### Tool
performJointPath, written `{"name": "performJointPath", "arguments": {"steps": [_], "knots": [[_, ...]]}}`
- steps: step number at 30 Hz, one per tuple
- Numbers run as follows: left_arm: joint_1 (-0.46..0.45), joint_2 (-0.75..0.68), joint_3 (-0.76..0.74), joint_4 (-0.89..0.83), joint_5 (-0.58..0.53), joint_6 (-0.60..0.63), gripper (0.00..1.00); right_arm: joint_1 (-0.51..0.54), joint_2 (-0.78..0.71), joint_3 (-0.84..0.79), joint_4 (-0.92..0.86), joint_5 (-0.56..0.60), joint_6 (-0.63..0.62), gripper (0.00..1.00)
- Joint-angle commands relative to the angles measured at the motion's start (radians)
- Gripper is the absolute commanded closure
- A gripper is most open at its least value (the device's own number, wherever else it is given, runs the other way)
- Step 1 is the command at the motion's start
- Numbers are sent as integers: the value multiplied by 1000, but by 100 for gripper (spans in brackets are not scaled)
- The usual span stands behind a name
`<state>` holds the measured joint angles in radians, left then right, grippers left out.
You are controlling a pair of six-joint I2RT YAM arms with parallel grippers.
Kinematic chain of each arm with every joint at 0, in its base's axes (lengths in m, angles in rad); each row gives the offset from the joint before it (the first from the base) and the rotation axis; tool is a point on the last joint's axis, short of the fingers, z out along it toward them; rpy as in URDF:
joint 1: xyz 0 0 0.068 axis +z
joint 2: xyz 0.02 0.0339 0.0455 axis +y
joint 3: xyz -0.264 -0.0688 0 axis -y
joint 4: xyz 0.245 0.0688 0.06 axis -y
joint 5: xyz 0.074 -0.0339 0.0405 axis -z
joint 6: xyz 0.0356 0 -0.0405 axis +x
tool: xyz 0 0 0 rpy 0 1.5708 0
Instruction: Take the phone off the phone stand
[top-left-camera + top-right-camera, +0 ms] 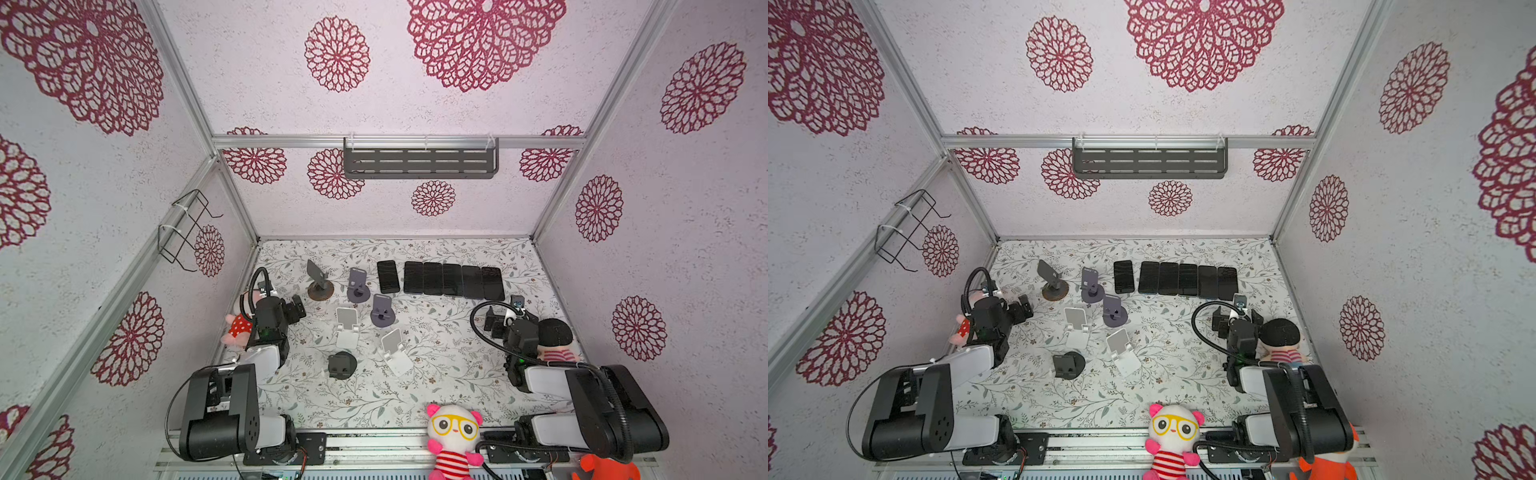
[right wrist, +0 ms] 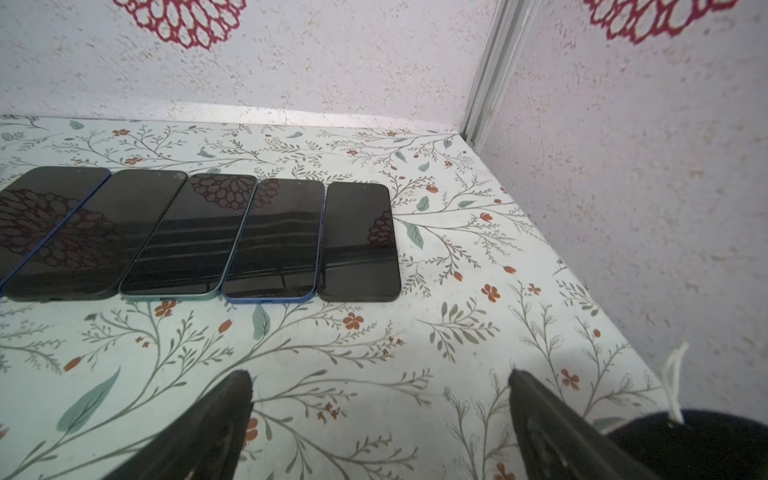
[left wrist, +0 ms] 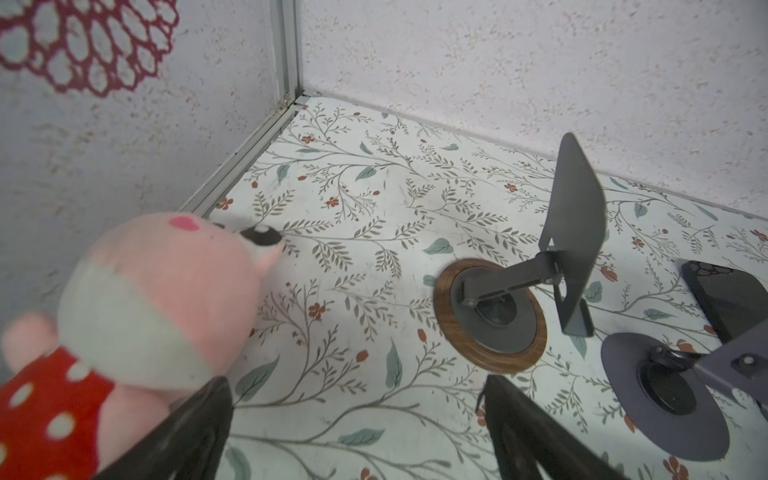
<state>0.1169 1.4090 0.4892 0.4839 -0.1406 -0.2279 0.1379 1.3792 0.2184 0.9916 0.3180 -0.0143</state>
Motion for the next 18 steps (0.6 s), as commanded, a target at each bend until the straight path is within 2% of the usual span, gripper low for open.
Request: {"name": "performJointPath", "arguments": {"steps": [1, 9, 10, 11, 13, 15, 17, 18], "knots": [[8, 11, 26, 59, 31, 59, 3, -14, 77, 17, 181, -14, -46, 1], [8, 15, 2, 132, 36, 105, 3, -69, 155, 3, 263, -84, -5, 1], [10, 33, -20, 195, 33, 110, 3, -68, 169, -3, 305, -83, -11, 1], [12, 72, -42, 270, 26, 110, 3, -70, 148, 7, 251, -90, -6, 1], [15, 163, -67, 433, 25, 113, 3, -72, 163, 3, 284, -89, -6, 1], [24, 123, -41, 302, 34, 96, 3, -74, 159, 6, 270, -90, -4, 1], [24, 152, -57, 386, 29, 102, 3, -73, 155, 16, 244, -71, 6, 1], [23, 147, -54, 370, 29, 101, 3, -74, 161, 18, 252, -60, 9, 1]]}}
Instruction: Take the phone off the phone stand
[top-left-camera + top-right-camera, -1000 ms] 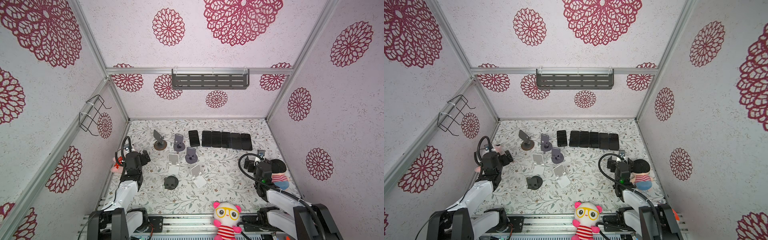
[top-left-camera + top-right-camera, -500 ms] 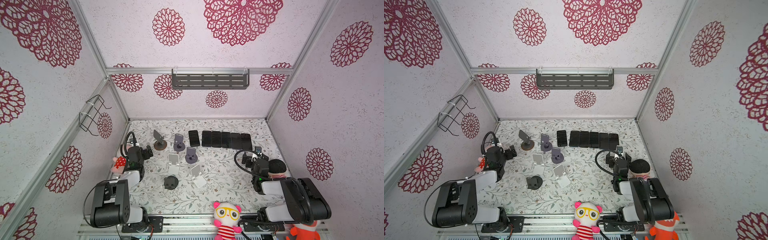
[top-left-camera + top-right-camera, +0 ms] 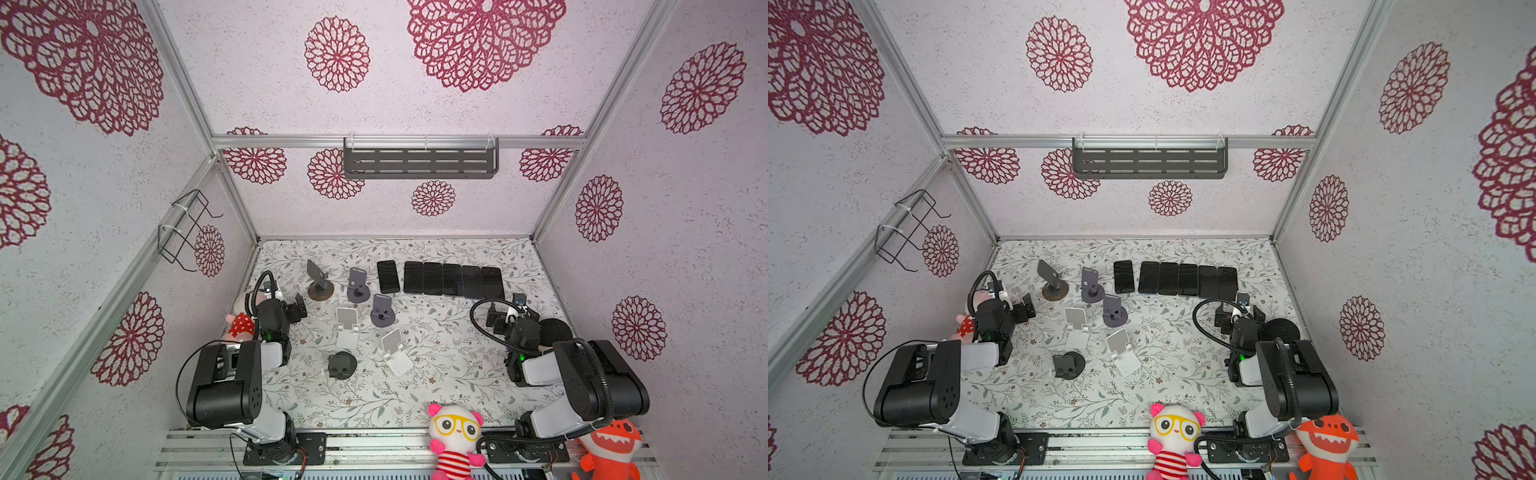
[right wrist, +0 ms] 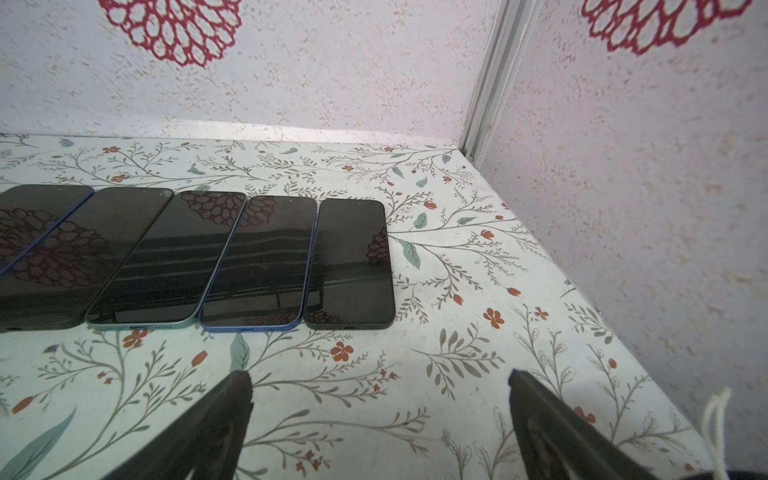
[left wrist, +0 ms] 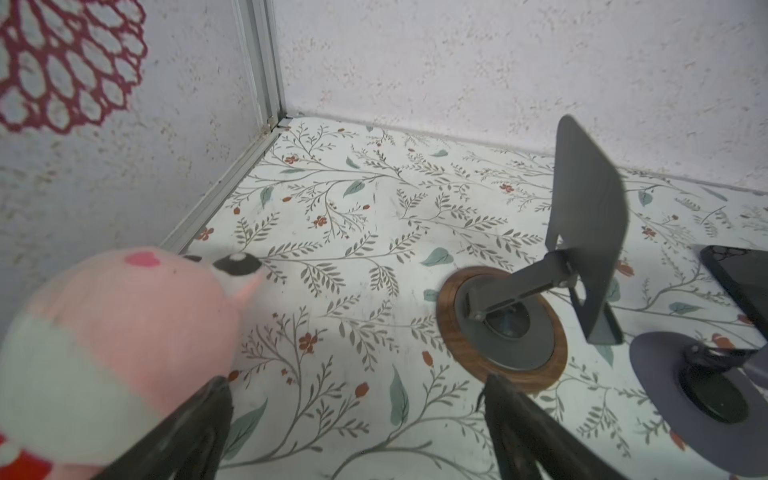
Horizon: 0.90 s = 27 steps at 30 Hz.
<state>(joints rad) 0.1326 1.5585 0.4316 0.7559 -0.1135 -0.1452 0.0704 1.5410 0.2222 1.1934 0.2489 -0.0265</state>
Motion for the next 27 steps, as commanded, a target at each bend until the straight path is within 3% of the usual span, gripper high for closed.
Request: {"name": "performJointPath", "arguments": {"steps": [1, 27], "knots": [[7, -11, 7, 76, 1, 19, 3, -7, -5, 18, 34, 13, 25, 1], [8, -6, 1, 98, 1, 18, 3, -8, -1, 22, 33, 21, 26, 1]]}}
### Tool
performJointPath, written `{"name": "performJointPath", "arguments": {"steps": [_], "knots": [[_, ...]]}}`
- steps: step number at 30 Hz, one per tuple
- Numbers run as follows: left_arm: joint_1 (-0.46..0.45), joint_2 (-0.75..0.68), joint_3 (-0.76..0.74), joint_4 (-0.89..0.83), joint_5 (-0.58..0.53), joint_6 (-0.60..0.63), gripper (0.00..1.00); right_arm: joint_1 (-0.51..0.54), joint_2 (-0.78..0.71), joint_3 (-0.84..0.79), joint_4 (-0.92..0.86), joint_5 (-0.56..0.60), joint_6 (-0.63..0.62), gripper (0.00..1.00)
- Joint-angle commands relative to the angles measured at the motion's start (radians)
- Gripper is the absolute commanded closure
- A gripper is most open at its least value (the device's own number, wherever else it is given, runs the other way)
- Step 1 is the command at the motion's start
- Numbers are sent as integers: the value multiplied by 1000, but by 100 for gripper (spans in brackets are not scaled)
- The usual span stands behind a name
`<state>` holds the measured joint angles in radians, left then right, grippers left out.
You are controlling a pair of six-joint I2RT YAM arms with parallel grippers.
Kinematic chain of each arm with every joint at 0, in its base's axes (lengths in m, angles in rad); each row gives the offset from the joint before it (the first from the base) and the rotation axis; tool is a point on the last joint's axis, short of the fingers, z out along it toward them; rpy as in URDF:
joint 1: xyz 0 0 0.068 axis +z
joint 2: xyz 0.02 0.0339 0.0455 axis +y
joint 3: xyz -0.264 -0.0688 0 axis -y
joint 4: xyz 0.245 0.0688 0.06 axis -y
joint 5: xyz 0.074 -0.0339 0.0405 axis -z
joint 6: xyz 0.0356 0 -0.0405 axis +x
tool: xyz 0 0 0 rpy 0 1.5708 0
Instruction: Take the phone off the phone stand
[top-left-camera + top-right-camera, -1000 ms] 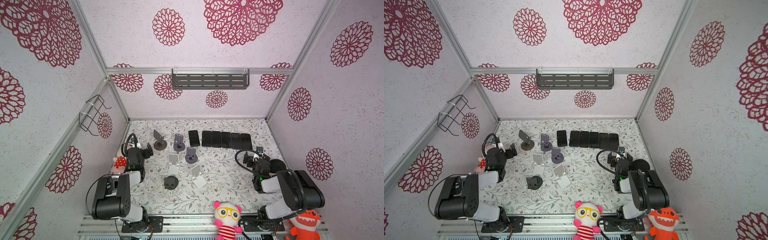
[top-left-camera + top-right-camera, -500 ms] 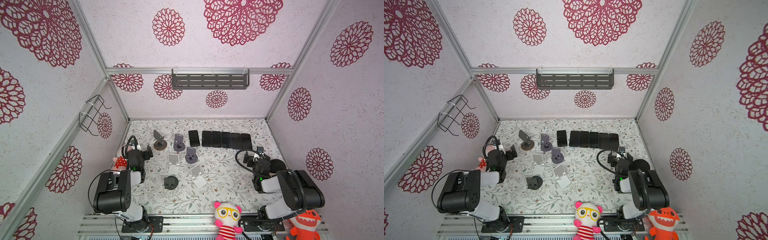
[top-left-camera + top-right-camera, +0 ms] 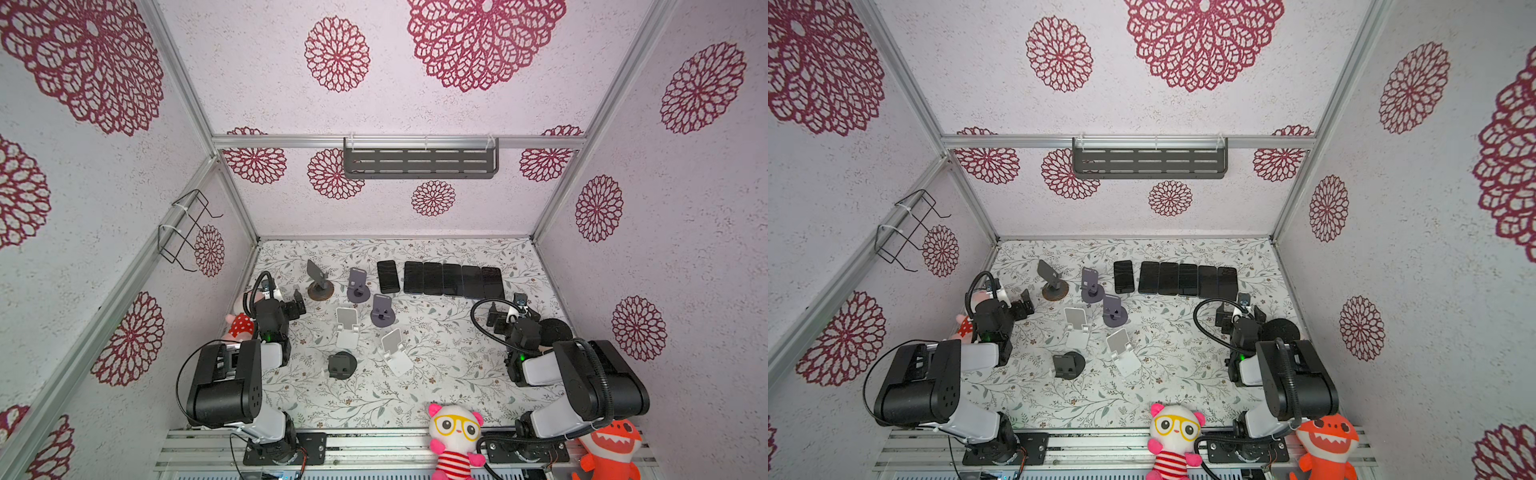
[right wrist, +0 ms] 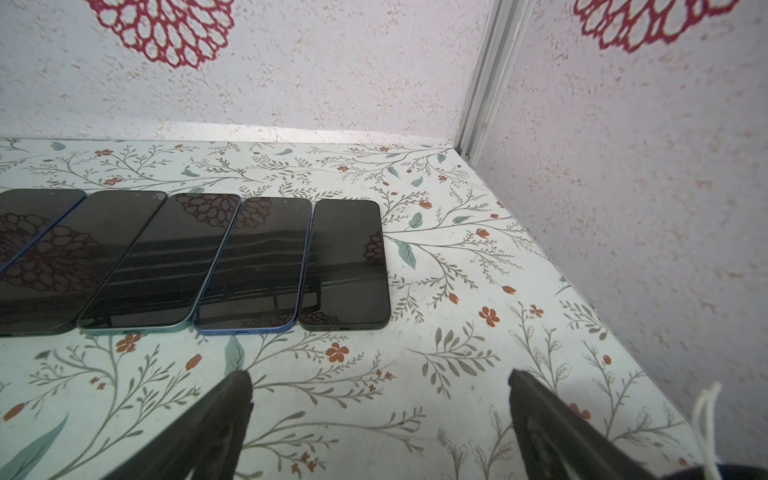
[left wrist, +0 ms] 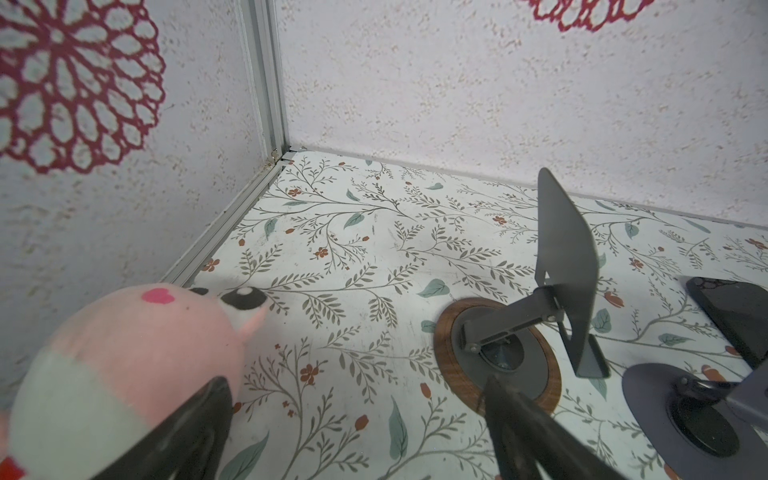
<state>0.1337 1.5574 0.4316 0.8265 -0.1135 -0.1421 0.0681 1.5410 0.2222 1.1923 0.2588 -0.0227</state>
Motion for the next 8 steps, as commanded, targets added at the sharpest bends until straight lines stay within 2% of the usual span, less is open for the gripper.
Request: {"name": "performJointPath", "arguments": {"steps": [1, 8], "knots": [[7, -5, 2, 28, 1, 15, 3, -6, -1, 24, 30, 10, 24, 1], [7, -5, 1, 28, 1, 15, 3, -10, -4, 21, 33, 9, 27, 1]]}}
